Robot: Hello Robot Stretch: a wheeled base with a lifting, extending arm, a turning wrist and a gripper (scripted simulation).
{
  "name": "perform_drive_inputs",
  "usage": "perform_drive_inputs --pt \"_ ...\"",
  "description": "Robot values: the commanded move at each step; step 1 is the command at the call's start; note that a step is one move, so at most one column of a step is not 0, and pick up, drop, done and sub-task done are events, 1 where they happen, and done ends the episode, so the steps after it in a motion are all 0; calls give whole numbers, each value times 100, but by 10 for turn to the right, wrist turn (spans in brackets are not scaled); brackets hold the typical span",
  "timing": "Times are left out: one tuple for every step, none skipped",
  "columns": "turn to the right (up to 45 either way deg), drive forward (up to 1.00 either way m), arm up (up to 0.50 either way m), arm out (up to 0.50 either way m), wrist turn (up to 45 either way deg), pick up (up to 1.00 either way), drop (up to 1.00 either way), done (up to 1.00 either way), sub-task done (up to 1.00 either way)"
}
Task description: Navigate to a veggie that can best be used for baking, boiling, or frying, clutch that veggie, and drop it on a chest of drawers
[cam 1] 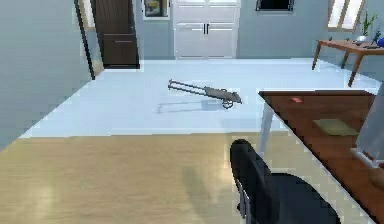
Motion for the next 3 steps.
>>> perform_drive_inputs --pt "360 0 0 0 0 0 0 0 0" --pt "0 35 0 0 0 0 0 0 0" --pt "-450 0 0 0 0 0 0 0 0"
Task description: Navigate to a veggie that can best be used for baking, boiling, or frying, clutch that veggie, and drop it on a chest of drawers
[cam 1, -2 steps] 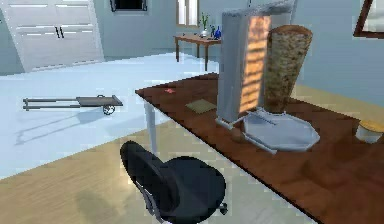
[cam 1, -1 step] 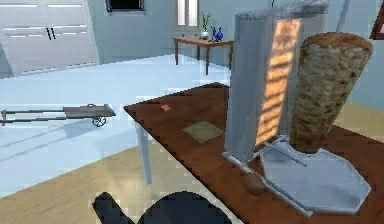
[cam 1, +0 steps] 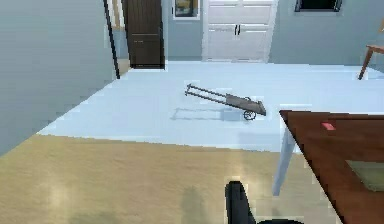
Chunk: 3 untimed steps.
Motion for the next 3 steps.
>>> perform_drive_inputs --pt "-210 0 0 0 0 0 0 0 0" --pt "0 0 50 0 0 0 0 0 0" --pt "0 0 38 0 0 0 0 0 0"
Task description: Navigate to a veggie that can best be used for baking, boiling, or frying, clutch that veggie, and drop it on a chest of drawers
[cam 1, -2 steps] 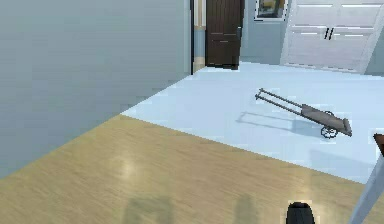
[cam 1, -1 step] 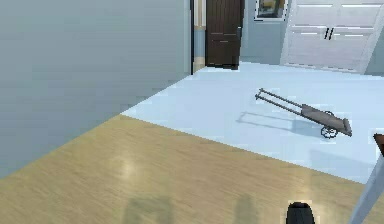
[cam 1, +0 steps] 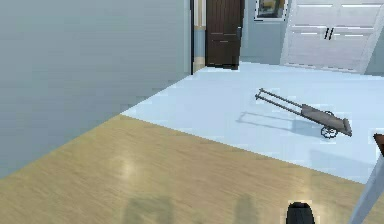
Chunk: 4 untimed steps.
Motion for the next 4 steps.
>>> perform_drive_inputs --pt "0 0 0 34 0 0 0 0 0" --pt "0 0 0 0 450 0 0 0 0" --pt "0 0 0 0 450 0 0 0 0" --pt "0 0 0 0 450 0 0 0 0"
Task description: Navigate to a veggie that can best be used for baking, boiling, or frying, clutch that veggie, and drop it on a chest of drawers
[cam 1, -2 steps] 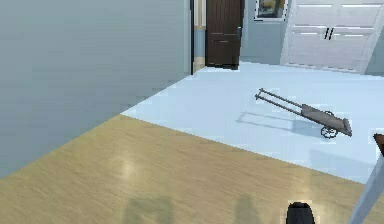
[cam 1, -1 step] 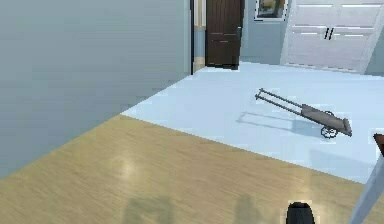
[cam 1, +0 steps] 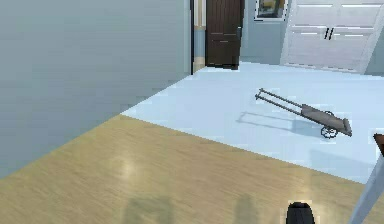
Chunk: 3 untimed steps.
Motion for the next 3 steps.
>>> perform_drive_inputs --pt "0 0 0 0 240 0 0 0 0" --pt "0 0 -28 0 0 0 0 0 0" --pt "0 0 0 0 0 100 0 0 0"
